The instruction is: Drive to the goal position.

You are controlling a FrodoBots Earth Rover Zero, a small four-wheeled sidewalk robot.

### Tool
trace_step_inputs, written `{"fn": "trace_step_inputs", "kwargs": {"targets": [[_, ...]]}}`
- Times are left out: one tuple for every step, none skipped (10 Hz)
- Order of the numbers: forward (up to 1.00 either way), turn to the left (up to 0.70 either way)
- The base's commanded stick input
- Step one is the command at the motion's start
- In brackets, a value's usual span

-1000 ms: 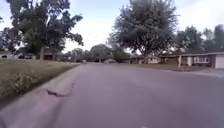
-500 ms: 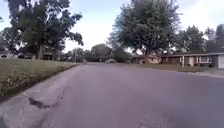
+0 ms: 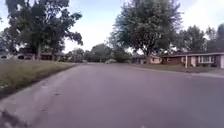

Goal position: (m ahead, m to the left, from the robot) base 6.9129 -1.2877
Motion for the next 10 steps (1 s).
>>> {"fn": "trace_step_inputs", "kwargs": {"targets": [[1.00, 0.40], [1.00, 0.40], [1.00, 0.40], [1.00, 0.34], [1.00, 0.29], [1.00, 0.23], [1.00, 0.17], [1.00, 0.12], [1.00, 0.06], [1.00, 0.00]]}}
